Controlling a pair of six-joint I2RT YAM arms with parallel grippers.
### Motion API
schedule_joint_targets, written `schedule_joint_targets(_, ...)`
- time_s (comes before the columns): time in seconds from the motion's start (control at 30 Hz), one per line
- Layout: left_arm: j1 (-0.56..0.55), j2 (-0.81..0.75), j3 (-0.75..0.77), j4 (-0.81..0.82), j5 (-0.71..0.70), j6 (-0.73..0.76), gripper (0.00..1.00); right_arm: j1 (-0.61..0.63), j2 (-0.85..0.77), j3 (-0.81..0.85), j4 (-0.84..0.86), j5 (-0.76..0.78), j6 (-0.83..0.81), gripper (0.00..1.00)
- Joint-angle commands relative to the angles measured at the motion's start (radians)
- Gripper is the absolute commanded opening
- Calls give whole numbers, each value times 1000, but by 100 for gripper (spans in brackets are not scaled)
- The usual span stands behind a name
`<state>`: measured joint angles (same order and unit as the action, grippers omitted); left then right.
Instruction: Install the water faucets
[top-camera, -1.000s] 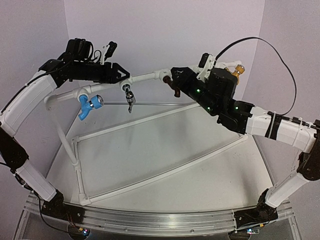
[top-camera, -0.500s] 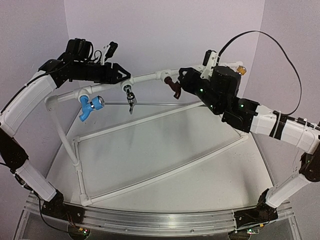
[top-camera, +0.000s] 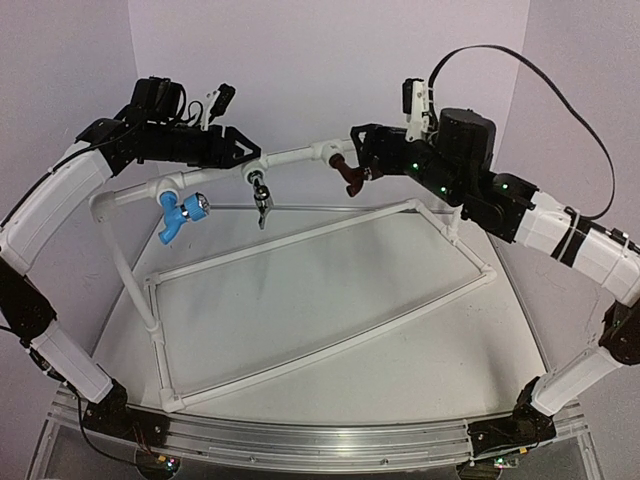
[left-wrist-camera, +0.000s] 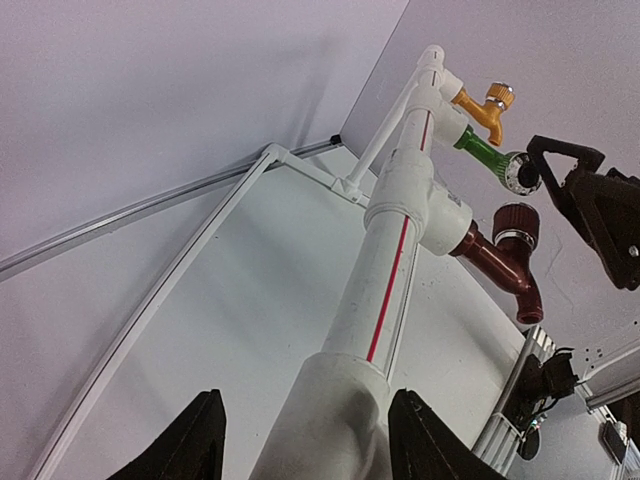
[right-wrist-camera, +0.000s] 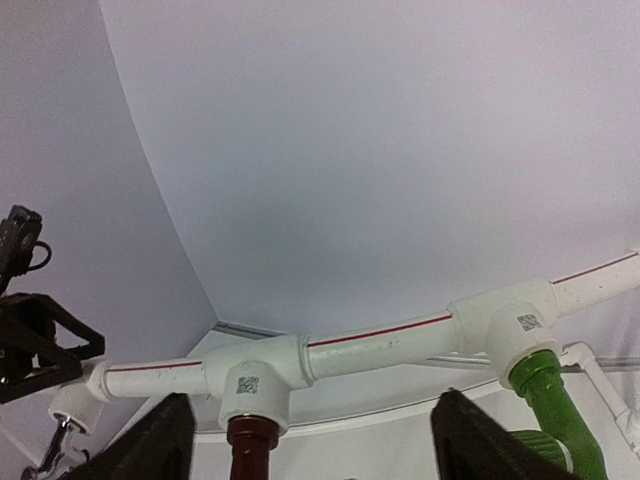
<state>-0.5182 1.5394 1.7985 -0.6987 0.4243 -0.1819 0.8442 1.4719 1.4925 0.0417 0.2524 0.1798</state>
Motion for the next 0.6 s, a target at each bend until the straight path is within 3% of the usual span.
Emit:
schedule_joint_targets(0.0, -5, 52, -51, -227, -2, -8, 58, -3, -88, 50, -152, -187, -238, 98)
schedule_joint_targets(0.27, -6, 64, -42, -223, 9, -7, 58, 1, -194, -25, -302, -281, -922, 98)
schedule_joint_targets(0.43, -6, 64, -39, -225, 7, -11, 58, 59, -145, -41, -352, -81, -1257, 98)
schedule_joint_targets(0.57, -6, 67, -30, -234, 3, -10, 58, 104, -96, -60, -224, 53, -1384, 98)
